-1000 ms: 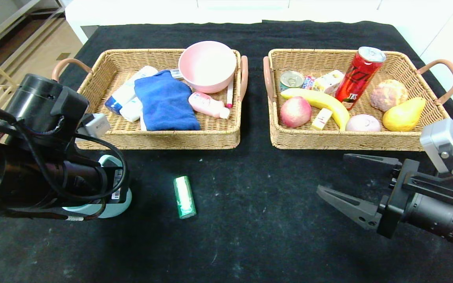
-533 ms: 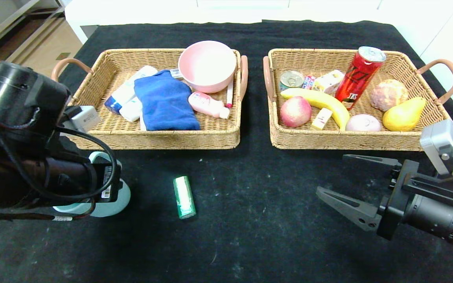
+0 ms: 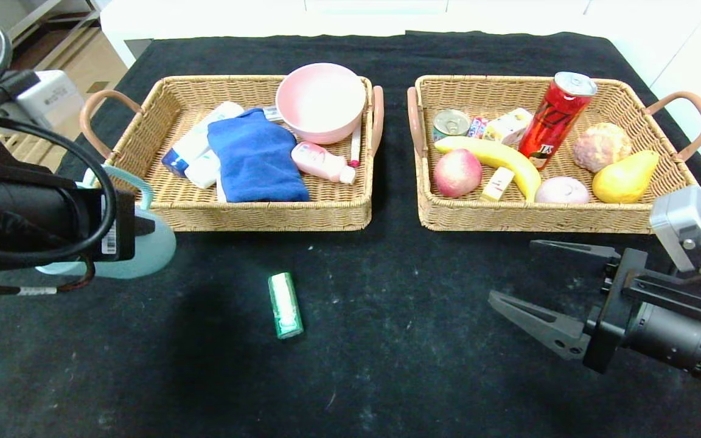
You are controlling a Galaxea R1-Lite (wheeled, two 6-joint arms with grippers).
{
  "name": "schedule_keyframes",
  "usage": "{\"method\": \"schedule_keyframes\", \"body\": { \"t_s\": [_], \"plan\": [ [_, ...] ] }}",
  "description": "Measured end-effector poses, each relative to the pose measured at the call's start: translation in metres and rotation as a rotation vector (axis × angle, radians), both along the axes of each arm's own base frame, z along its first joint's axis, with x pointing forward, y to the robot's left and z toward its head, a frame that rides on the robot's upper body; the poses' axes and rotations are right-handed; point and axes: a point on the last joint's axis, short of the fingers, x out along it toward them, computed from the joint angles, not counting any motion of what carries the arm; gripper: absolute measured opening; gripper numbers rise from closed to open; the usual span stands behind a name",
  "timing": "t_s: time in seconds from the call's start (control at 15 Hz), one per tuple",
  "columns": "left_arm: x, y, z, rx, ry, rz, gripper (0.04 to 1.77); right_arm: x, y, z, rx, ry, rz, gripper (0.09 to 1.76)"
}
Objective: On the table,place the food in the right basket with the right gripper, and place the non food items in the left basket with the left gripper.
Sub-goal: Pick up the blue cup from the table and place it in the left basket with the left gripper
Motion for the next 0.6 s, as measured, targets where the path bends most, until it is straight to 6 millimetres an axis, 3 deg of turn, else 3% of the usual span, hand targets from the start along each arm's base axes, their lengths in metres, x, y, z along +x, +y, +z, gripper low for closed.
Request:
{"method": "schedule_keyframes", "body": {
  "t_s": [0.27,0.6],
  "plan": [
    [0.019,0.007,0.025,-0.034,-0.184,0.053,0.18,-0.002,0.001,0.0,0.001,-0.002,0.007,1.71],
    [0.061,0.015,0.028,0.01,-0.305,0.115,0.18,-0.002,0.001,0.001,0.004,-0.006,0.008,1.71]
  ]
}}
